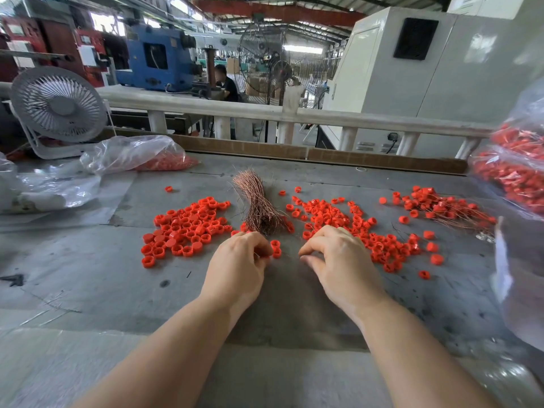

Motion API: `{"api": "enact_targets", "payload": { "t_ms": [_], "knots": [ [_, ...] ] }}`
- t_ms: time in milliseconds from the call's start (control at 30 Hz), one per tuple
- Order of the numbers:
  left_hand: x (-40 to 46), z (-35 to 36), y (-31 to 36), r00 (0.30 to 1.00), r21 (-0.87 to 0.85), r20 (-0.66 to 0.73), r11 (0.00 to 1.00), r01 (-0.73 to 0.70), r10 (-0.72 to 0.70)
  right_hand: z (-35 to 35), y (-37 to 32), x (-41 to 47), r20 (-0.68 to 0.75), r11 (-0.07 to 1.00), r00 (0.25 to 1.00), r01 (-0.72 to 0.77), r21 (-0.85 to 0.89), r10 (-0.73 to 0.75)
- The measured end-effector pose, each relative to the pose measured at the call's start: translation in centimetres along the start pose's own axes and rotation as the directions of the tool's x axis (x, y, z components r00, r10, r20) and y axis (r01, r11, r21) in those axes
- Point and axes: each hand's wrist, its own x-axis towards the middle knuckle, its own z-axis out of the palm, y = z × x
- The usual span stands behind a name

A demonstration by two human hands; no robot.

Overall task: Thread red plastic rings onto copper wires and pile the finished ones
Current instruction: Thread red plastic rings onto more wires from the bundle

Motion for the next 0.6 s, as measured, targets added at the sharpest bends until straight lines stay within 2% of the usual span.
{"api": "enact_targets", "payload": {
  "t_ms": [200, 467, 600],
  "knots": [
    [-0.10, -0.03, 0.36, 0.999, -0.161, -0.042, 0.987, -0.010, 0.003, -0.03, 0.08, 0.18, -0.117, 0.983, 0.992, -0.023, 0.184, 0.046],
    [-0.08, -0.06, 0.46, 0.999, -0.245, -0.040, 0.970, 0.006, -0.016, 0.03, 0.34, 0.28, -0.193, 0.918, 0.968, -0.071, 0.390, 0.157],
    [-0.20, -0.10, 0.63, 1.000, -0.280, -0.013, 0.960, -0.012, 0.009, 0.01, 0.33, 0.40, -0.263, 0.904, 0.948, -0.052, 0.424, 0.178]
  ]
}}
